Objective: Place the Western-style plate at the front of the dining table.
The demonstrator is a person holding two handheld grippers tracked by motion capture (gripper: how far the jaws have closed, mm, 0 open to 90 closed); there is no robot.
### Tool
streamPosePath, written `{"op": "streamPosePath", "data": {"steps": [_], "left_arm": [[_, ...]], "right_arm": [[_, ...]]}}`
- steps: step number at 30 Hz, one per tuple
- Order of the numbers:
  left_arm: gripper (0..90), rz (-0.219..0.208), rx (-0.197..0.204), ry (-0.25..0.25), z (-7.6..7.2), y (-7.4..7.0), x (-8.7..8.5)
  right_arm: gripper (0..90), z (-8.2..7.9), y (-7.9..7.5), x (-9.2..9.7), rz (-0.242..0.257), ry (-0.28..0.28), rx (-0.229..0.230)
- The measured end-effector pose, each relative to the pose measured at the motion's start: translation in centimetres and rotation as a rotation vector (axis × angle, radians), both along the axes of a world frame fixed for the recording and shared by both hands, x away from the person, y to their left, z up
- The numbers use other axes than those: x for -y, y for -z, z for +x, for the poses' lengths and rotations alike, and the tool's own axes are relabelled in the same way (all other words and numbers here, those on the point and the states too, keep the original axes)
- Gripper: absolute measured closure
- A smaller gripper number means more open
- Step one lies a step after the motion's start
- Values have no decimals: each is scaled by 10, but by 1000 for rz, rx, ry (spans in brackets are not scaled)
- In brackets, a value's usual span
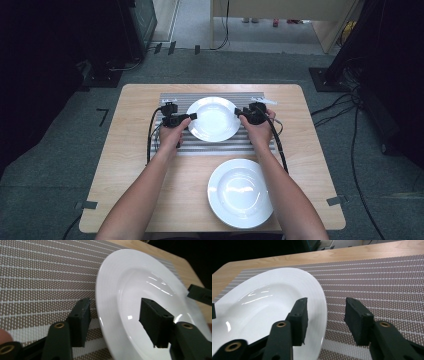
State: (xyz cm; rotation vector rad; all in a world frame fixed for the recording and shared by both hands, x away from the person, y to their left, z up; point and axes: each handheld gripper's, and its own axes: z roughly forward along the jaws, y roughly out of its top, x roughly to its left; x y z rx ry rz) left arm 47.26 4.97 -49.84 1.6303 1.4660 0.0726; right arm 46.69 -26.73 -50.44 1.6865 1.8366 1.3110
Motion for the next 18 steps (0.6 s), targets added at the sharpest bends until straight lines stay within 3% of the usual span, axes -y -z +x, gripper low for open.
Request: {"op": "streamPosePath", "data": {"steps": [2, 5, 8, 9, 13, 16, 18], "left_arm": [[377, -11, 8, 2, -5, -3, -2], [302, 11, 7, 16, -13, -8, -5], [214, 39, 4, 23, -17, -10, -7], [188, 76, 19, 34, -24, -12, -11], [172, 104, 47, 43, -34, -13, -21], [171, 93, 49, 39, -39, -13, -26], [171, 47, 44, 44, -48, -15, -32]], "right_arm": [[499, -3, -2, 3, 30, -6, -19], [500, -10, -6, 9, 117, -5, -58], [468, -19, -10, 15, 65, -28, -58], [444, -23, -12, 18, 45, -35, -50], [391, -34, -19, 23, 20, -72, -36], [384, -43, -23, 24, 6, -111, -29], [365, -49, -27, 23, 7, -139, -28]]}}
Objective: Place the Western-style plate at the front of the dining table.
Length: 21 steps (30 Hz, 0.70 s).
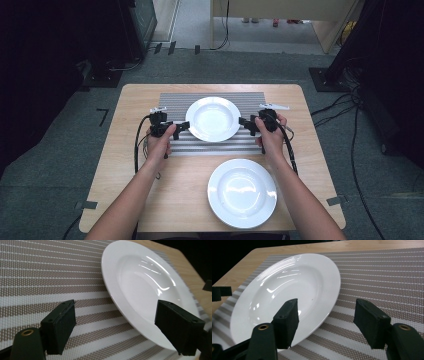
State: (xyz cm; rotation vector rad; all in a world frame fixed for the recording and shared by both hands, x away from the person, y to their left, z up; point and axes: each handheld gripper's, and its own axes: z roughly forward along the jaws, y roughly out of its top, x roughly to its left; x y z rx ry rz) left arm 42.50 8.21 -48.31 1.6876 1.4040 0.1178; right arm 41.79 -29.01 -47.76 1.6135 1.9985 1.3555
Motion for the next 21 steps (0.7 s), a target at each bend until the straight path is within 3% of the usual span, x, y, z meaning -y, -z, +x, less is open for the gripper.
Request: {"op": "streamPosePath", "data": {"steps": [3, 10, 13, 21], "left_arm": [[167, 8, 8, 9, -7, -3, -1], [154, 4, 69, 62, -33, -17, -13], [154, 7, 75, 57, -39, -18, -16], [154, 31, 115, 66, -72, -23, -34]], "right_arm": [[359, -6, -3, -1, -3, -19, 2], [335, -31, -10, 3, -11, -53, 28], [334, -36, -12, 5, -13, -56, 34], [323, -61, -19, 13, -21, -73, 60]]}}
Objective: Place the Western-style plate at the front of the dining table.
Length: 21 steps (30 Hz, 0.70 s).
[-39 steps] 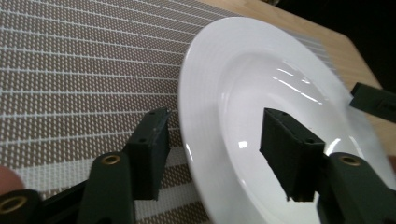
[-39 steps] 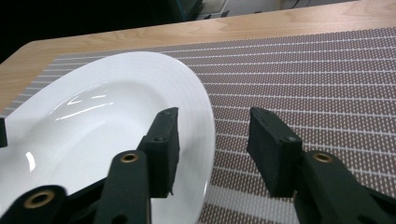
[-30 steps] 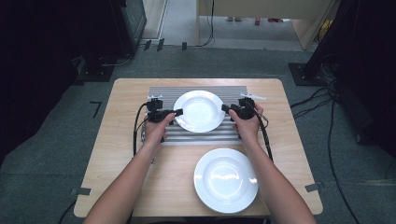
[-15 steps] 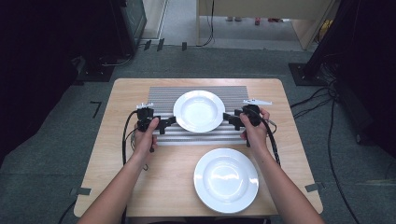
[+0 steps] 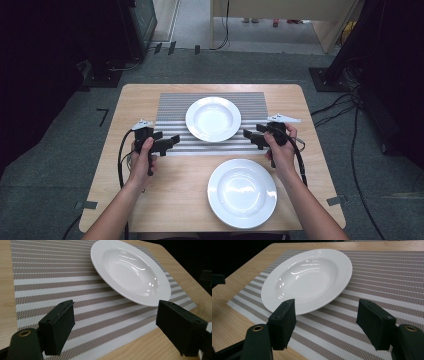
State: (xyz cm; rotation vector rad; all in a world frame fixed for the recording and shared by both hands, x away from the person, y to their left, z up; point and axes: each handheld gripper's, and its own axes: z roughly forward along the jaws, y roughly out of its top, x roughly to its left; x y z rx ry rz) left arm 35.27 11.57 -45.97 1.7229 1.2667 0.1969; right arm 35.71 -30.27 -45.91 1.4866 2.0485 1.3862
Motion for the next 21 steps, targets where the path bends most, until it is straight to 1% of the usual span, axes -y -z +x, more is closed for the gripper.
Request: {"op": "streamPosePath", "data": {"steps": [1, 2, 3, 5, 8, 10, 11, 12, 13, 16, 18, 19, 21], "left_arm": [[153, 1, 5, 2, -3, -1, -1], [153, 1, 5, 2, -3, -1, -1], [153, 6, 22, -3, -12, -3, -5], [139, 8, 35, -1, -21, -5, -8], [139, 0, 43, -2, -32, -7, -14], [139, 16, 57, -6, -39, -9, -17], [139, 16, 57, -6, -39, -9, -17], [139, 17, 63, -3, -46, -11, -21], [139, 17, 66, -4, -48, -12, -22], [137, 31, 83, -14, -58, -13, -27], [127, 24, 85, -15, -64, -13, -32], [121, 24, 88, -22, -68, -13, -35], [115, 38, 94, -44, -74, -12, -40]], "right_arm": [[323, -4, 0, 1, -4, 1, 1], [323, -4, 0, 1, -4, 1, 1], [322, -9, 0, 4, -1, 5, 4], [322, -14, -1, 8, -2, 8, 5], [322, -23, -1, 14, 5, 14, 6], [322, -30, -2, 18, 0, 14, 12], [322, -30, -2, 18, 0, 14, 12], [320, -36, -3, 22, 4, 17, 13], [315, -41, -3, 25, 3, 17, 15], [311, -49, -5, 33, 8, 27, 20], [309, -56, -7, 39, 15, 37, 25], [309, -59, -7, 42, 17, 42, 28], [308, -66, -8, 49, 22, 53, 32]]}}
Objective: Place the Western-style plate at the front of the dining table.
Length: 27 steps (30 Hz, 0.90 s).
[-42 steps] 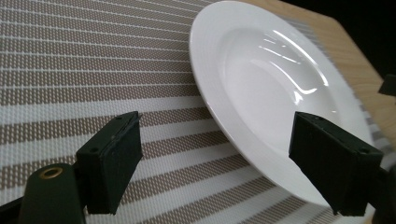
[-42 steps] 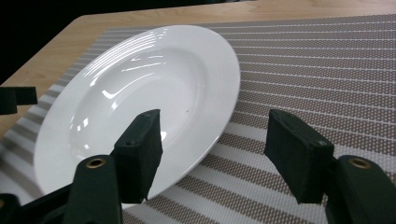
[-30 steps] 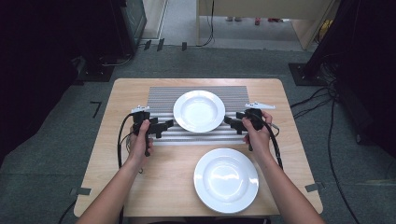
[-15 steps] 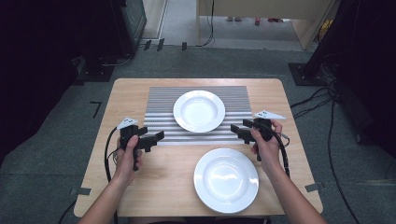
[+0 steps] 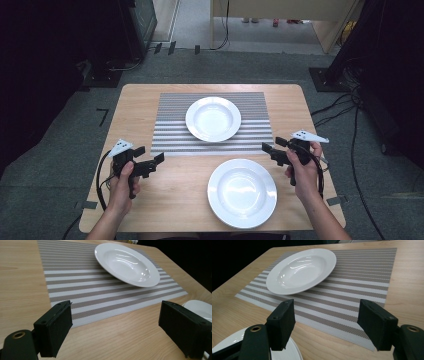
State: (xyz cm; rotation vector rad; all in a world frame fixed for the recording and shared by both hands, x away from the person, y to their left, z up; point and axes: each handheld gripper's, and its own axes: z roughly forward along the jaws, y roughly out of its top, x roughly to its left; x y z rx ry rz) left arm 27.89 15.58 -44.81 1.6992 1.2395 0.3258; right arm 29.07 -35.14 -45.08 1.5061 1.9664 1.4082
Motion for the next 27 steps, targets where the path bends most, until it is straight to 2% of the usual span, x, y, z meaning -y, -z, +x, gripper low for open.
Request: {"op": "streamPosePath", "data": {"steps": [2, 5, 11, 13, 22, 26, 27], "left_arm": [[112, 5, 2, -19, -3, 1, -3], [109, 8, -5, -58, -13, 4, -18], [109, 12, -12, -90, -25, 10, -32], [109, 26, -20, -110, -32, 14, -39], [109, 29, -37, -160, -48, 25, -59], [108, 55, -49, -182, -56, 32, -67], [109, 52, -61, -191, -59, 36, -72]], "right_arm": [[308, -6, 0, 5, 0, 7, 6], [307, -16, 1, 12, -3, 19, 4], [303, -33, 4, 24, -6, 31, 9], [303, -42, 5, 33, -5, 47, 14], [302, -64, 10, 57, -3, 91, 8], [303, -74, 14, 71, 15, 120, 5], [304, -79, 17, 79, 38, 129, 5]]}}
